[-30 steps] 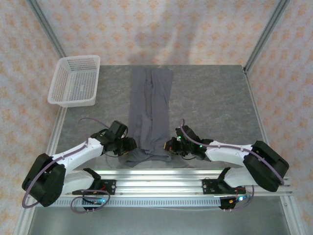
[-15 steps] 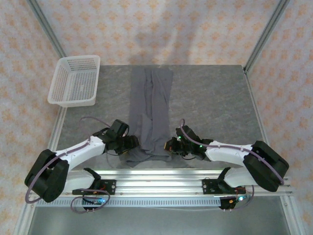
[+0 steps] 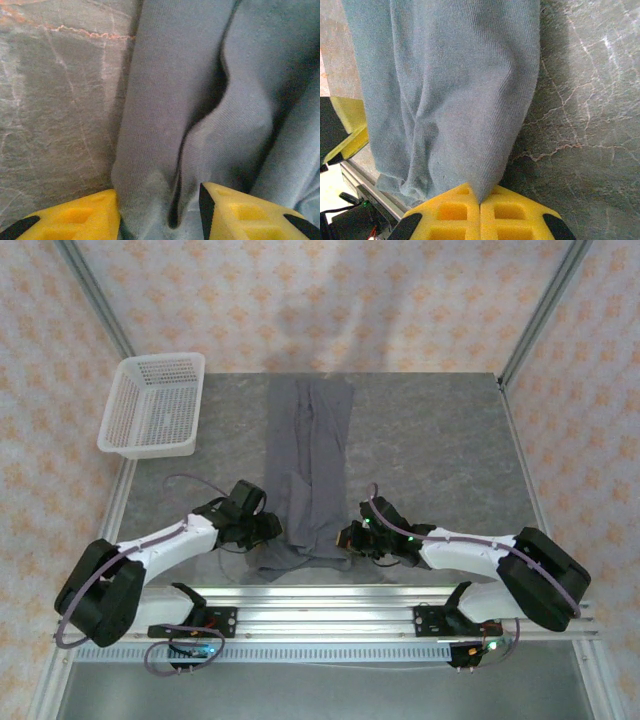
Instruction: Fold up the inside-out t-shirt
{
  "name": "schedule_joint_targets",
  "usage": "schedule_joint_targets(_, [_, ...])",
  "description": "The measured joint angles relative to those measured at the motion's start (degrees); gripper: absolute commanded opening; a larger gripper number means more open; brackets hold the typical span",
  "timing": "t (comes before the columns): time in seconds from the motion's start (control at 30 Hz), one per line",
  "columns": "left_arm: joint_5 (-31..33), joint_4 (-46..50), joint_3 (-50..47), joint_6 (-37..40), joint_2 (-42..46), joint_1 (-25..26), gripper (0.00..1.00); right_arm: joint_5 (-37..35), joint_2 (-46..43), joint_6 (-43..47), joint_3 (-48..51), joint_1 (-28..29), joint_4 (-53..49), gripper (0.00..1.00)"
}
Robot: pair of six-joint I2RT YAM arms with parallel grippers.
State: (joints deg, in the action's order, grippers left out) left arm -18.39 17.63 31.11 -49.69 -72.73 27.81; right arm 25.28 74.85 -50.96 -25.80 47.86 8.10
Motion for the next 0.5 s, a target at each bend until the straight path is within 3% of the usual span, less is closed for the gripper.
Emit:
schedule_joint_targets(0.13, [-0.24, -1.49, -0.02, -0.44, -1.57, 0.00, 0.28, -0.02, 0.26, 0.00, 0.00, 0.00, -0.17, 0.00])
schedule_joint_targets(0.3, [-0.85, -2.82, -0.02, -1.16, -1.97, 0.00, 0.00, -0.33, 0.31, -0.02, 0.00, 0.00, -0.55, 0.00])
schedule_joint_targets(0.5, [-2.03, -3.54, -2.47, -1.31, 0.76, 0.02, 0.00, -3.23, -4.79, -0.50, 4.02, 0.04, -1.14, 0.00])
